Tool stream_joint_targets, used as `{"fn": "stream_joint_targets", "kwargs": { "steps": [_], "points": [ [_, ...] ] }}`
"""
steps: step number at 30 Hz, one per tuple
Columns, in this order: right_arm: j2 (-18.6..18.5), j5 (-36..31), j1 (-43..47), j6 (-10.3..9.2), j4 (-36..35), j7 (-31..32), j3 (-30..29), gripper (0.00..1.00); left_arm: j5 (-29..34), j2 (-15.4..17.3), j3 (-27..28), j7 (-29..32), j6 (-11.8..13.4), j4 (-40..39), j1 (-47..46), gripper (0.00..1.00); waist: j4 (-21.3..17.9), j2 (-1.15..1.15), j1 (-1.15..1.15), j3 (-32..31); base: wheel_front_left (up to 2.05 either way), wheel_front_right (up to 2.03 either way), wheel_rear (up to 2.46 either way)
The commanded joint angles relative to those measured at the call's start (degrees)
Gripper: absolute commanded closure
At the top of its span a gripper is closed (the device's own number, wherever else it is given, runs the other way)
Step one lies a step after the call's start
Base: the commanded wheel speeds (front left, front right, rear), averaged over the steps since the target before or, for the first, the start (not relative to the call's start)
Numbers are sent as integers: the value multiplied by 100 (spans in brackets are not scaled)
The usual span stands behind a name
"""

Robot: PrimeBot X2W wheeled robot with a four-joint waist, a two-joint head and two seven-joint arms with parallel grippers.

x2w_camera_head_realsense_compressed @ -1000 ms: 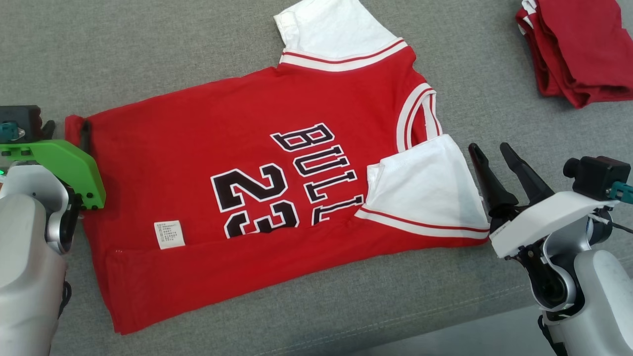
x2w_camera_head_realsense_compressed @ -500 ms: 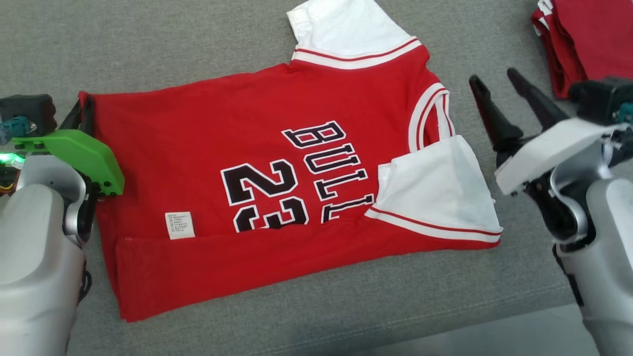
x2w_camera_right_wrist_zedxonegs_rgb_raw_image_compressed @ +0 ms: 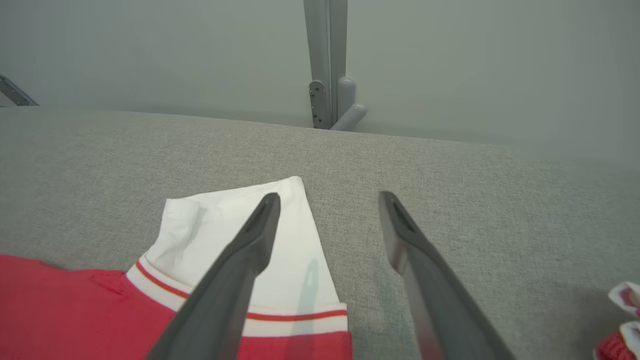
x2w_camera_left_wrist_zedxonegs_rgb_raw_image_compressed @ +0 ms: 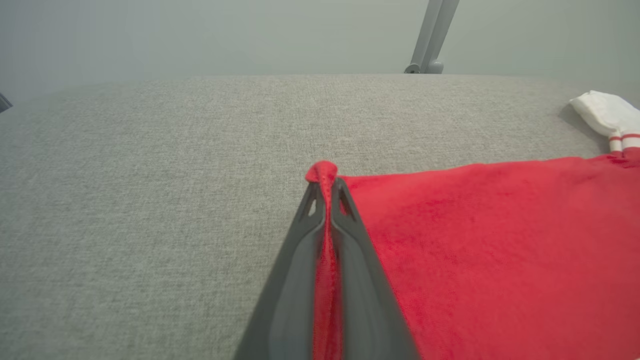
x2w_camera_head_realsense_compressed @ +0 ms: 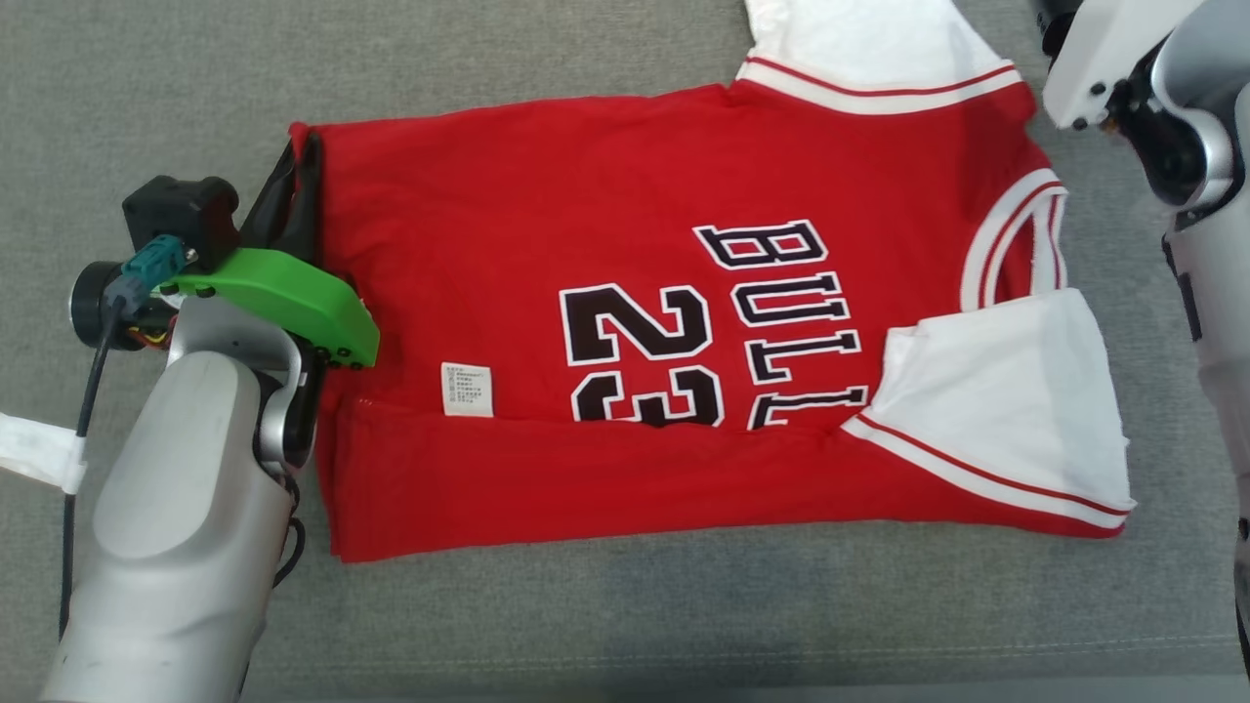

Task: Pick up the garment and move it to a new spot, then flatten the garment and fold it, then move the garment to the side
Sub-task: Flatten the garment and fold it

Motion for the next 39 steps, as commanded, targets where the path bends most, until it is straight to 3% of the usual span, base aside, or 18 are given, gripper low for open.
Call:
{"fn": "stream_joint_targets", "kwargs": {
  "steps": [1, 11, 21, 22, 23, 24, 26, 27, 33, 39],
  "points": [
    [-12, -62, -181, -3, 187, 43, -36, 0, -23, -44, -3, -79, 28, -43, -112, 100, 420, 0, 0, 399, 0, 0, 0],
    [84, -540, -1299, -3, 1829, 192, -166, 0, 6, -431, -177, -455, 32, -22, -356, 100, 836, 0, 0, 829, 0, 0, 0],
    [206, -707, -1600, -1, 2537, 90, 40, 0, 14, -440, -258, -565, -18, 92, -409, 100, 880, 0, 0, 894, 0, 0, 0],
    [213, -714, -1617, -2, 2584, 65, 72, 8, 12, -432, -263, -570, -18, 100, -417, 100, 877, 0, 0, 897, 0, 0, 0],
    [217, -705, -1634, -2, 2627, 52, 104, 36, 8, -424, -265, -572, -18, 107, -426, 100, 872, 0, 0, 897, 0, 0, 0],
    [220, -687, -1654, -2, 2673, 29, 135, 58, 0, -417, -267, -576, -18, 115, -431, 100, 866, 0, 0, 897, 0, 0, 0],
    [216, -677, -1677, -3, 2739, -32, 219, 76, -19, -403, -262, -584, -15, 132, -443, 100, 850, 0, 0, 893, 0, 0, 0],
    [209, -675, -1690, -5, 2773, -76, 257, 100, -30, -393, -258, -587, -14, 145, -448, 100, 839, 0, 0, 889, 0, 0, 0],
    [198, -604, -1746, -7, 2892, -635, 314, 100, -107, -351, -177, -652, -11, 186, -500, 100, 732, 0, 0, 829, 0, 0, 0],
    [129, -34, -1501, -6, 2541, -1154, 598, 100, -142, -220, -105, -716, 3, 219, -485, 100, 473, 0, 0, 665, 0, 0, 0]
  ]
}}
